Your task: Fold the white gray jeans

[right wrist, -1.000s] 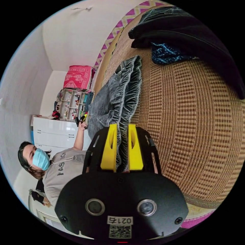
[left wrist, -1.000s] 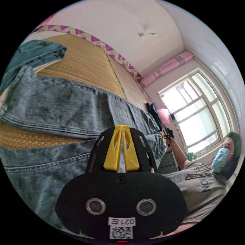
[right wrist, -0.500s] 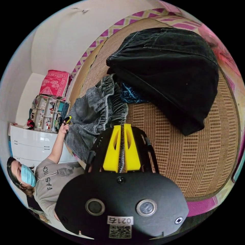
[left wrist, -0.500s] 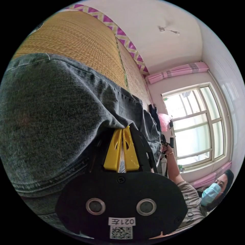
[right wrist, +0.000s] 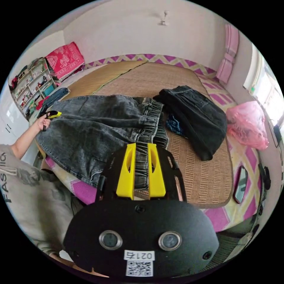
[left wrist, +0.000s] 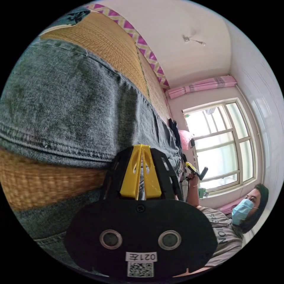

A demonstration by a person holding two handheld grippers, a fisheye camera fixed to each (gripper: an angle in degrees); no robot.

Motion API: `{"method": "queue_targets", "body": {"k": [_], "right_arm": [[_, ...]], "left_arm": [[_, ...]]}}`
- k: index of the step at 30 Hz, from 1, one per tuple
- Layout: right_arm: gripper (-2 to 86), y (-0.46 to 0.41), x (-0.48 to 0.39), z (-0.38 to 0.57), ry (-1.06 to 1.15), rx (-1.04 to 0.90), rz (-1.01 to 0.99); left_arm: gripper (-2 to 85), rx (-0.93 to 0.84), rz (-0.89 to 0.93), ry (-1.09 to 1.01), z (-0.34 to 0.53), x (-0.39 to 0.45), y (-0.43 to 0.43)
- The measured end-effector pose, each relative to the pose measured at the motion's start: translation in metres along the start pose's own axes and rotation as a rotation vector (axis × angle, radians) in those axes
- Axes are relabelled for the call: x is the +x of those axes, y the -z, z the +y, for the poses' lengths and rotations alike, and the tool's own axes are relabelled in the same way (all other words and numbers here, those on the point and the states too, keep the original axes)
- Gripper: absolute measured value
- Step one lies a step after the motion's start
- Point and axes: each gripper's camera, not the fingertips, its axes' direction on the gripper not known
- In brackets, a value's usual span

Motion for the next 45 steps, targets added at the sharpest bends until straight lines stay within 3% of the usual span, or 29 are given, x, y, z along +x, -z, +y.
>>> {"method": "queue_targets", "body": {"k": [3, 5, 9, 13, 21, 27, 32, 40, 45], "right_arm": [[2.7, -0.025, -0.052, 0.005, 0.114, -0.074, -0.275], [0.6, -0.059, -0.08, 0.014, 0.166, -0.224, -0.187], [-0.5, -0.058, -0.099, 0.035, 0.174, -0.246, -0.117], [-0.5, -0.05, -0.139, 0.039, 0.299, -0.299, 0.017], [-0.5, -0.042, -0.165, 0.043, 0.388, -0.316, 0.133], [0.3, -0.013, -0.125, 0.065, 0.173, -0.181, 0.051], [6.9, 0.053, -0.066, 0.111, -0.233, 0.079, -0.131], [10.7, 0.056, 0.004, 0.207, -0.612, 0.115, -0.198], [11.3, 0.031, 0.037, 0.214, -0.716, 0.14, -0.347]], "left_arm": [[-0.9, 0.076, 0.007, 0.032, 0.009, -0.008, 0.013], [-0.9, 0.091, 0.026, 0.036, 0.012, -0.009, 0.018], [-0.9, 0.115, 0.069, -0.078, 0.037, 0.016, 0.042], [-0.9, 0.108, -0.004, -0.22, 0.087, 0.042, 0.072], [-0.9, 0.174, -0.124, -0.27, 0.192, 0.038, 0.121], [0.2, 0.327, -0.256, -0.223, 0.253, 0.032, 0.152], [5.7, 0.379, -0.293, -0.168, 0.284, 0.03, 0.171], [10.7, 0.511, -0.111, 0.17, 0.321, -0.012, 0.19], [10.8, 0.529, -0.088, 0.206, 0.316, -0.02, 0.183]]}}
